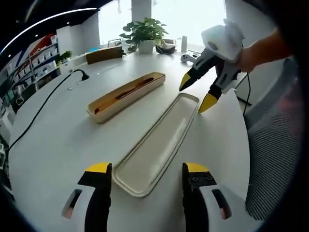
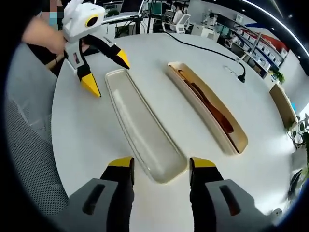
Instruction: Arrange the utensils inside the cutlery case until each visible utensil rests in its matching compartment.
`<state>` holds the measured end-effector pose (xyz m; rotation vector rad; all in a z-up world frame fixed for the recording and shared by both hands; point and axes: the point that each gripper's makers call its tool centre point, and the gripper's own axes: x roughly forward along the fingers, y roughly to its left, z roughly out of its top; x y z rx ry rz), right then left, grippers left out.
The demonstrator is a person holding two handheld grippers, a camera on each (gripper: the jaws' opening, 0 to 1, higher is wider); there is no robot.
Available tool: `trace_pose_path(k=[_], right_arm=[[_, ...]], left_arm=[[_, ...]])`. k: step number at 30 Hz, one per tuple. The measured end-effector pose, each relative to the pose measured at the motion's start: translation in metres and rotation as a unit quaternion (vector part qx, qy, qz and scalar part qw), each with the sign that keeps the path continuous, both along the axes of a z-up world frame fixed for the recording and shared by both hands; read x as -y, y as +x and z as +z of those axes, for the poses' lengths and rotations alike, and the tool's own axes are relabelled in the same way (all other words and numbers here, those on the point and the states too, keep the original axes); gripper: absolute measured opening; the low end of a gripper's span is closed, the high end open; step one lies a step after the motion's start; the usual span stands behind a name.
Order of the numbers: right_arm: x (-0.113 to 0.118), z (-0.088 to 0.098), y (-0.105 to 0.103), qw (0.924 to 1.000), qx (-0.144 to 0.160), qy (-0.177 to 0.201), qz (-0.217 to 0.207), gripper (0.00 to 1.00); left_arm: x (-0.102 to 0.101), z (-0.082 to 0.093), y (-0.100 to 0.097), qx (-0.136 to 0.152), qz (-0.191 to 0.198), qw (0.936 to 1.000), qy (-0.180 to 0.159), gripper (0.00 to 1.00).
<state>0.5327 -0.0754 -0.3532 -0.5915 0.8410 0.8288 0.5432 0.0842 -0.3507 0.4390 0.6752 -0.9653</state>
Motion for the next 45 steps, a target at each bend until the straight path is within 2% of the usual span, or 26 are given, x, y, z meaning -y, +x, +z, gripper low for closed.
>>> trace_pose_path(k=[5,6,7,8,10,11,12,16,18,29,31,33,35,37,39,45], right_arm=[[-0.003,0.0,0.0,0.9999,-0.012,0.006,0.004,0.45],[-0.003,0.001,0.001,0.9999,-0.008,-0.004,0.012,0.47],[-0.007,0.005,0.001,0.9997,-0.004,0.003,0.022,0.5],[-0.017,0.01,0.002,0.9988,0.006,0.033,0.036,0.53],[-0.017,0.008,0.003,0.999,-0.005,0.03,0.033,0.57],[-0.016,0.006,0.005,0.9991,-0.009,0.02,0.036,0.56],[-0.011,0.004,0.009,0.9988,0.002,-0.002,0.048,0.52],[-0.012,-0.001,0.009,0.9987,-0.029,0.005,0.042,0.48],[-0.013,-0.001,0.009,0.9986,-0.029,0.004,0.045,0.42],[-0.016,-0.002,0.008,0.998,-0.025,0.011,0.057,0.43],[-0.02,-0.003,0.004,0.9974,-0.025,0.022,0.063,0.43],[-0.027,-0.004,-0.005,0.9967,-0.041,0.03,0.063,0.42],[-0.027,-0.004,-0.003,0.9974,-0.032,0.028,0.058,0.42],[-0.027,-0.005,-0.006,0.9976,-0.043,0.037,0.038,0.43],[-0.028,-0.005,-0.006,0.9976,-0.04,0.036,0.042,0.43],[-0.028,-0.005,-0.01,0.9963,-0.069,0.027,0.044,0.43]], left_arm=[[0.001,-0.003,0.0,-0.004,-0.007,0.9999,0.008,0.6],[0.001,-0.003,0.001,-0.004,-0.006,1.0,0.007,0.6],[0.001,-0.004,0.001,-0.004,-0.006,0.9999,0.007,0.6],[0.002,-0.003,0.002,-0.002,-0.007,0.9999,0.009,0.59],[0.003,-0.002,0.002,-0.002,-0.008,0.9999,0.006,0.59],[0.003,-0.002,0.002,-0.002,-0.009,0.9999,0.006,0.59],[0.002,-0.003,0.002,0.0,-0.014,0.9998,0.011,0.58],[0.001,-0.003,0.003,-0.005,-0.005,0.9999,0.01,0.56],[0.001,-0.004,0.003,-0.012,0.003,0.9999,0.008,0.56],[0.004,-0.002,-0.001,-0.002,-0.01,0.9999,0.005,0.51],[0.005,-0.002,-0.001,0.002,-0.011,0.9999,0.0,0.49],[0.006,-0.001,-0.001,0.01,-0.015,0.9998,-0.001,0.5],[0.007,-0.001,0.0,0.009,-0.014,0.9999,0.0,0.5],[0.008,-0.001,-0.002,0.012,-0.021,0.9997,-0.001,0.5],[0.009,0.0,-0.003,0.016,-0.029,0.9995,0.001,0.49],[0.007,0.0,-0.01,0.02,-0.039,0.999,-0.004,0.48]])
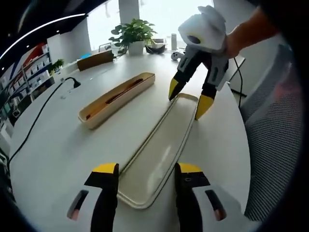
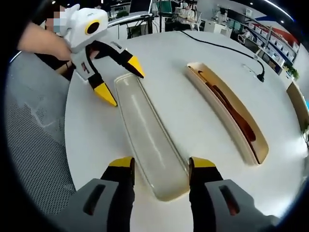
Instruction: Arrange the utensils inside the cutlery case until each visible utensil rests in its matching compartment.
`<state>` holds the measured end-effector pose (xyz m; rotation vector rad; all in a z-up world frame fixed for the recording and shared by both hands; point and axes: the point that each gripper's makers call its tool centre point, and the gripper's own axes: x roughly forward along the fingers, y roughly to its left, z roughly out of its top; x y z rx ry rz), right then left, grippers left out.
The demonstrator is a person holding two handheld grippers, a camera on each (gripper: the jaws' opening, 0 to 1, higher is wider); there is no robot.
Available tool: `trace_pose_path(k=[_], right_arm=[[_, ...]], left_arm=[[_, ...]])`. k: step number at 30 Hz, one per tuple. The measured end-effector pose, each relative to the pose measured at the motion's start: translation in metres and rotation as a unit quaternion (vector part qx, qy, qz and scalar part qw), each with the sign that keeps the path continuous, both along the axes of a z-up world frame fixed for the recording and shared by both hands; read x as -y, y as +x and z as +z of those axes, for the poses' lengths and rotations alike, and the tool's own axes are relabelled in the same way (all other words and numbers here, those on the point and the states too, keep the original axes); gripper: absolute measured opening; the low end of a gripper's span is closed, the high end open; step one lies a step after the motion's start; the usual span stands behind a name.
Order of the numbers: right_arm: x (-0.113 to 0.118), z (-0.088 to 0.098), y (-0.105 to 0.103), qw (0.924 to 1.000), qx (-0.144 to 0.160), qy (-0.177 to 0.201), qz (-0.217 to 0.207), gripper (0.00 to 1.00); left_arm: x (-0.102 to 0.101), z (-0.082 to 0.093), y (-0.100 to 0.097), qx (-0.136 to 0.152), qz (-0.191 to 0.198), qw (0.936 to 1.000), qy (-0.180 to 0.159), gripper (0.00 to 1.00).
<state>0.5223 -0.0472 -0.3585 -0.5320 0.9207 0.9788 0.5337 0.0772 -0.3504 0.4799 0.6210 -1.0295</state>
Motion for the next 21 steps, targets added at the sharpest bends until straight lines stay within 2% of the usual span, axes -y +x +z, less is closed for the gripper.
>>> trace_pose_path(k=[2,5,6,8,10,13,14,15,17,19,21], right_arm=[[-0.001,0.001,0.0,0.9998,-0.017,0.005,-0.01,0.43],[-0.005,0.005,-0.003,0.9958,-0.062,0.043,-0.053,0.45],[-0.004,0.006,-0.002,0.995,-0.065,0.048,-0.059,0.45],[-0.004,0.007,-0.003,0.9947,-0.065,0.055,-0.058,0.45],[-0.006,0.009,-0.007,0.9908,-0.09,0.07,-0.072,0.45],[-0.009,0.01,-0.015,0.99,-0.106,0.069,-0.062,0.44],[-0.011,0.011,-0.022,0.9925,-0.102,0.057,-0.035,0.42],[-0.01,0.009,-0.024,0.9968,-0.074,0.028,0.005,0.41],[-0.012,0.006,-0.03,0.9978,-0.043,-0.006,0.049,0.46],[-0.015,0.005,-0.033,0.998,-0.042,-0.001,0.047,0.49],[-0.014,0.003,-0.028,0.9988,-0.017,-0.009,0.044,0.47]], left_arm=[[0.0,0.0,0.0,0.002,0.001,1.0,-0.004,0.48],[0.001,0.0,0.0,-0.003,0.004,1.0,-0.007,0.47],[0.001,0.0,0.0,-0.004,0.003,1.0,-0.006,0.46],[0.0,-0.001,0.001,-0.005,0.002,1.0,-0.005,0.46],[-0.001,-0.001,0.0,-0.008,0.006,0.9999,-0.006,0.45],[-0.001,-0.002,-0.001,-0.011,0.006,0.9999,-0.004,0.45],[-0.001,-0.002,-0.002,-0.015,0.005,0.9999,0.0,0.45],[-0.001,-0.002,-0.003,-0.016,0.003,0.9999,0.003,0.45],[-0.001,-0.002,-0.004,-0.018,0.001,0.9998,0.005,0.45],[-0.001,-0.002,-0.004,-0.019,0.0,0.9998,0.006,0.45],[-0.001,-0.002,-0.004,-0.023,0.002,0.9997,0.007,0.45]])
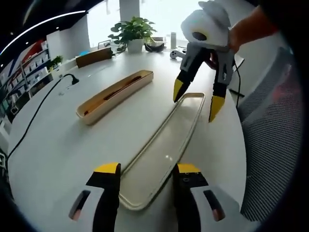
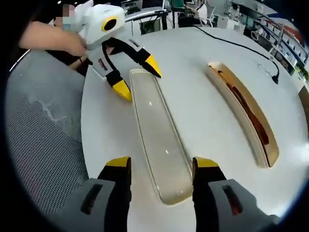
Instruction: Arrange the utensils inside the cutlery case until each visible utensil rests in its matching compartment.
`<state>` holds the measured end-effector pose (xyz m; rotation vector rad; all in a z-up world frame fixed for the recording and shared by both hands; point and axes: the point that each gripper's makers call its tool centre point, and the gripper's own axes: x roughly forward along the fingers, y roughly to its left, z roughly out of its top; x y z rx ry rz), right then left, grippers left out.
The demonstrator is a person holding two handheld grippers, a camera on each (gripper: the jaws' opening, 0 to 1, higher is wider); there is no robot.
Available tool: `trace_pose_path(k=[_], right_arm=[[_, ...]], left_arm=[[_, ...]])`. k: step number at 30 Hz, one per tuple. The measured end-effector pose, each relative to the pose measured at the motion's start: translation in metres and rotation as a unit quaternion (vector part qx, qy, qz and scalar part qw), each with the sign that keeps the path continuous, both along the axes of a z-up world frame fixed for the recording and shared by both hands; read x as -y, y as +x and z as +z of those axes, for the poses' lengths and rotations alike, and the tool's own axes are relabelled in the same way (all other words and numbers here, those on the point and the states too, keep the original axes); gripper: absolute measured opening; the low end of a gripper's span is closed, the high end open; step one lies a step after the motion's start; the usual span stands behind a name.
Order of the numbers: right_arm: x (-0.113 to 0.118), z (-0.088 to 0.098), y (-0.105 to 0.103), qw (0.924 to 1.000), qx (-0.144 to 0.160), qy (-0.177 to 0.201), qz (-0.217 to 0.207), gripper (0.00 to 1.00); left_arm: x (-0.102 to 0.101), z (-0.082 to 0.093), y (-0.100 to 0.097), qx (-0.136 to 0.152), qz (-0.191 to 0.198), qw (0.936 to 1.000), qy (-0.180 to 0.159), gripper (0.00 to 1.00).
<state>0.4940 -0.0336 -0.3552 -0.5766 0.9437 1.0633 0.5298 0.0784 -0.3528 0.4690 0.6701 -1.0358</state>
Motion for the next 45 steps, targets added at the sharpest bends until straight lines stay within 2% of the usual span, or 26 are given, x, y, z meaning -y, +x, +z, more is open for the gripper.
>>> trace_pose_path(k=[2,4,5,6,9,11,12,14,16,18,19,22,23,24,27,29,31,35,37,42,44,45], right_arm=[[0.005,-0.002,0.003,0.9998,0.014,-0.014,0.0,0.4],[0.005,-0.003,-0.001,0.9999,-0.004,-0.009,-0.011,0.36],[0.004,-0.003,-0.005,0.9995,-0.017,-0.002,-0.026,0.36],[0.004,-0.003,-0.001,1.0,-0.004,0.002,-0.006,0.35],[0.001,-0.002,-0.001,1.0,-0.008,0.004,-0.001,0.35],[0.0,-0.002,-0.002,0.9999,-0.015,0.004,0.003,0.35],[0.001,-0.002,-0.002,0.9997,-0.025,0.006,-0.003,0.35],[-0.001,0.0,-0.006,0.997,-0.063,0.028,-0.037,0.34],[-0.002,0.003,-0.01,0.993,-0.094,0.051,-0.05,0.34],[0.0,0.003,-0.009,0.9945,-0.082,0.047,-0.046,0.33],[0.002,0.004,-0.008,0.9959,-0.072,0.041,-0.035,0.31],[0.002,0.01,-0.006,0.9956,-0.069,0.049,-0.043,0.21],[0.005,0.008,-0.006,0.9954,-0.071,0.04,-0.052,0.19],[0.008,0.009,-0.002,0.9974,-0.048,0.036,-0.04,0.19],[0.015,0.005,-0.003,0.9977,-0.043,0.028,-0.044,0.19],[0.015,0.006,-0.001,0.9966,-0.037,0.044,-0.06,0.19],[0.018,0.008,0.003,0.9928,-0.041,0.058,-0.097,0.2],[0.022,0.006,0.0,0.9961,-0.021,0.036,-0.078,0.2],[0.026,0.008,0.001,0.9968,-0.012,0.026,-0.074,0.2],[0.028,0.015,0.002,0.9964,0.003,0.039,-0.075,0.17],[0.024,0.014,-0.003,0.997,0.002,0.046,-0.062,0.14],[0.021,0.014,-0.006,0.9986,0.009,0.044,-0.03,0.13]], left_arm=[[0.002,0.001,-0.002,-0.018,0.01,0.9997,-0.015,0.45],[0.004,0.003,-0.007,-0.043,0.02,0.9982,-0.036,0.45],[0.0,0.004,-0.007,-0.04,0.019,0.9985,-0.031,0.44],[-0.002,0.003,-0.008,-0.039,0.021,0.9986,-0.027,0.44],[-0.005,0.0,-0.011,-0.018,0.007,0.9998,-0.011,0.42],[-0.005,-0.003,-0.016,-0.025,-0.002,0.9996,-0.009,0.42],[-0.004,0.0,-0.015,-0.022,-0.001,0.9996,-0.015,0.41],[-0.004,0.002,-0.013,-0.035,0.012,0.9991,-0.023,0.39],[-0.006,0.001,-0.011,-0.037,0.015,0.9991,-0.016,0.34],[-0.005,0.001,-0.013,-0.039,0.007,0.9991,-0.012,0.33],[-0.005,0.001,-0.013,-0.038,0.007,0.9992,-0.008,0.32],[-0.007,-0.001,-0.012,-0.034,0.008,0.9994,-0.003,0.29],[-0.006,0.0,-0.012,-0.039,0.017,0.999,-0.01,0.29],[-0.006,0.0,-0.014,-0.047,0.022,0.9985,-0.018,0.29],[-0.004,0.0,-0.016,-0.037,0.021,0.9987,-0.027,0.29],[-0.003,0.0,-0.015,-0.034,0.022,0.9989,-0.024,0.29],[-0.002,0.001,-0.014,-0.039,0.029,0.9984,-0.029,0.29],[0.001,0.0,-0.015,-0.029,0.026,0.999,-0.023,0.29],[0.003,0.0,-0.016,-0.032,0.024,0.9987,-0.031,0.29],[0.002,-0.001,-0.014,-0.022,0.018,0.9992,-0.027,0.28],[0.002,-0.001,-0.015,-0.022,0.016,0.9993,-0.026,0.28],[0.002,0.0,-0.015,-0.024,0.016,0.9992,-0.027,0.29]])
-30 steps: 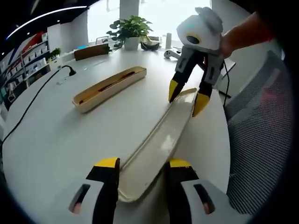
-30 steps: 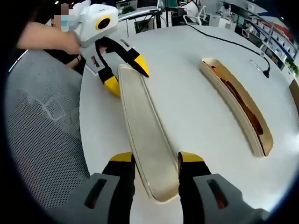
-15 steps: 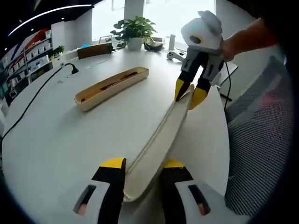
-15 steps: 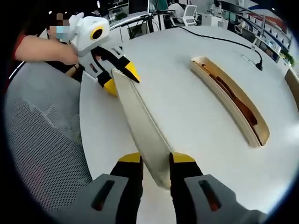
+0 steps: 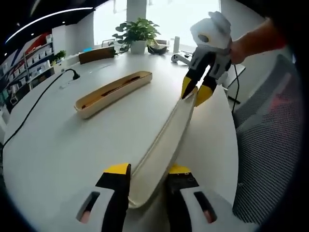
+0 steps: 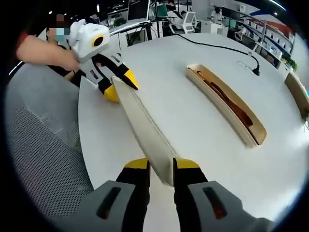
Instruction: Arrange the utensils inside the cutlery case until each visible utensil rests in its matching compartment.
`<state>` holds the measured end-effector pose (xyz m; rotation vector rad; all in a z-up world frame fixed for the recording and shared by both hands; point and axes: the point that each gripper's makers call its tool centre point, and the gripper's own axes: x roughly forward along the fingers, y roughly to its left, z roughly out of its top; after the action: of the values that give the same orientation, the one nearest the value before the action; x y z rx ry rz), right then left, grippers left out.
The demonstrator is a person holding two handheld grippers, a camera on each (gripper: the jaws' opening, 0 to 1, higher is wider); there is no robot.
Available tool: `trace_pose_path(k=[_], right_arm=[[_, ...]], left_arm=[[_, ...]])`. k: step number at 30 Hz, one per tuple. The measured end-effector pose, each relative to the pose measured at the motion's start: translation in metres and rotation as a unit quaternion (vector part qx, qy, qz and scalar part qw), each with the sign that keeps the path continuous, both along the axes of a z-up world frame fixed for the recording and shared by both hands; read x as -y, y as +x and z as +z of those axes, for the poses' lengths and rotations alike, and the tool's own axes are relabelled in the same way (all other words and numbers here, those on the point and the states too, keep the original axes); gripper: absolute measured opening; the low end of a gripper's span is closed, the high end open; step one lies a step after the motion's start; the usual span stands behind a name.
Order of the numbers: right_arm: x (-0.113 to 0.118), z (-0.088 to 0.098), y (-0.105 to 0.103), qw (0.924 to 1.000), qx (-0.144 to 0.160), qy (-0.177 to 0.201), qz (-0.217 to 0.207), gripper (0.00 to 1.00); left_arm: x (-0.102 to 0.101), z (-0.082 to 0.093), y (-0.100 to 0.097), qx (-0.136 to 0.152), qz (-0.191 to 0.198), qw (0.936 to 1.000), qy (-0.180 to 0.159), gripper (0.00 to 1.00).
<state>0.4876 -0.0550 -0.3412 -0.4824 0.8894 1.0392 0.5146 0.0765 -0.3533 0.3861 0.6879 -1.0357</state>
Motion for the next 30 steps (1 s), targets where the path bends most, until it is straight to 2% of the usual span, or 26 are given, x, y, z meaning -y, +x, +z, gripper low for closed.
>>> trace_pose_path(k=[1,3,4,5,7,9,10,12,17,20,21,22,24,26,30], right_arm=[[-0.001,0.002,0.003,0.9998,0.018,-0.001,0.0,0.12],[-0.002,0.002,0.001,1.0,0.009,-0.002,-0.002,0.11],[-0.002,0.003,-0.002,1.0,-0.004,0.006,-0.005,0.11],[-0.001,0.004,-0.001,0.9999,-0.003,0.01,-0.005,0.11],[-0.003,0.004,-0.006,0.9982,-0.039,0.033,-0.031,0.11],[-0.002,0.005,-0.004,0.9965,-0.051,0.044,-0.05,0.13],[0.0,0.005,-0.002,0.9972,-0.046,0.037,-0.047,0.13],[0.004,0.005,0.008,0.9984,-0.011,0.023,-0.051,0.16],[0.005,0.006,0.012,0.9978,0.004,0.034,-0.057,0.18],[0.009,0.005,0.014,0.998,0.007,0.023,-0.058,0.21],[0.012,0.004,0.016,0.999,0.024,0.007,-0.037,0.21],[0.011,0.003,0.014,0.9994,0.027,0.003,-0.024,0.22],[0.019,-0.003,0.014,0.9991,0.031,-0.028,-0.01,0.22],[0.02,-0.003,0.018,0.9982,0.049,-0.034,0.0,0.18],[0.019,-0.003,0.02,0.9978,0.054,-0.037,0.006,0.17]], left_arm=[[0.0,0.0,0.0,0.0,0.001,1.0,-0.001,0.29],[0.0,0.0,0.0,0.001,0.0,1.0,-0.002,0.29],[-0.001,0.0,0.0,0.002,0.0,1.0,-0.002,0.29],[-0.001,0.0,0.001,0.001,-0.003,1.0,-0.002,0.29],[-0.001,0.0,0.0,-0.001,-0.009,1.0,-0.004,0.29],[-0.001,0.0,-0.001,0.003,-0.012,0.9999,-0.002,0.28],[0.0,0.0,-0.001,0.003,-0.014,0.9999,-0.002,0.28],[0.001,0.0,-0.002,0.003,-0.018,0.9998,-0.004,0.26],[0.0,0.001,-0.002,-0.015,-0.005,0.9998,-0.015,0.26],[0.0,0.001,-0.003,-0.018,-0.004,0.9996,-0.019,0.26],[0.0,0.001,-0.003,-0.018,-0.005,0.9996,-0.021,0.26],[0.0,0.001,-0.003,-0.019,-0.008,0.9996,-0.022,0.26],[0.0,0.001,-0.003,-0.02,-0.008,0.9995,-0.023,0.26],[0.0,0.002,-0.004,-0.021,-0.009,0.9994,-0.025,0.26],[0.001,0.002,-0.004,-0.026,-0.005,0.9993,-0.027,0.26]])
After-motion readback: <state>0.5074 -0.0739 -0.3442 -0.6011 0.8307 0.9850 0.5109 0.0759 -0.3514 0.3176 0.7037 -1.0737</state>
